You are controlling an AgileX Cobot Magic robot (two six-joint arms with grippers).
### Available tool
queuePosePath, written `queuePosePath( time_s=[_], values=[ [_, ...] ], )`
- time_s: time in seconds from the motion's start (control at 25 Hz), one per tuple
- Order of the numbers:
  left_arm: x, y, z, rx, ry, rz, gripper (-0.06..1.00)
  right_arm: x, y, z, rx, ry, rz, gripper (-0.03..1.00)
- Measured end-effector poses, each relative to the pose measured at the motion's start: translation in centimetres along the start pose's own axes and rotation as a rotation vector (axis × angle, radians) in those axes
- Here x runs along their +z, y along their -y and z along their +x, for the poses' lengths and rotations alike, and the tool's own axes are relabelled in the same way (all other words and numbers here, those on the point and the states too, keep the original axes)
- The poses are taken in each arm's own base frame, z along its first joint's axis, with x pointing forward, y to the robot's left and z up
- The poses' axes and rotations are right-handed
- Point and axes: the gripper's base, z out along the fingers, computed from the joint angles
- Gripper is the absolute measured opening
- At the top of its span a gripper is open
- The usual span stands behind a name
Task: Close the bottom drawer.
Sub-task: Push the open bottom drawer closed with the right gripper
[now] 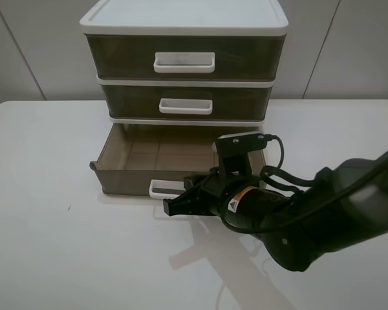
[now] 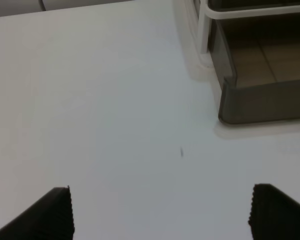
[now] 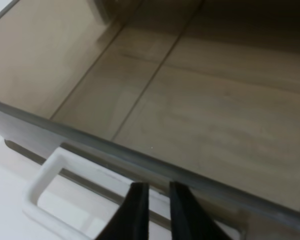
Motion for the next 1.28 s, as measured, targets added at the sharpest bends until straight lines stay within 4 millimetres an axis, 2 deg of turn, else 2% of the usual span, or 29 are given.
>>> queuePosePath(
  time_s=[0.36,0.92,1.28],
  values=[
    [0.0,0.0,0.0,0.0,0.0,0.0,0.72,0.3,0.1,-0.5,0.03,0.055,0.021,0.02],
    [0.0,0.0,0.0,0.0,0.0,0.0,0.72,3.0,-0.8,-0.7,0.039,0.082,0.018,0.02],
    [0.0,0.0,0.0,0.0,0.0,0.0,0.72,3.7,-0.1,-0.2,0.07,0.14,0.066,0.02]
  ],
)
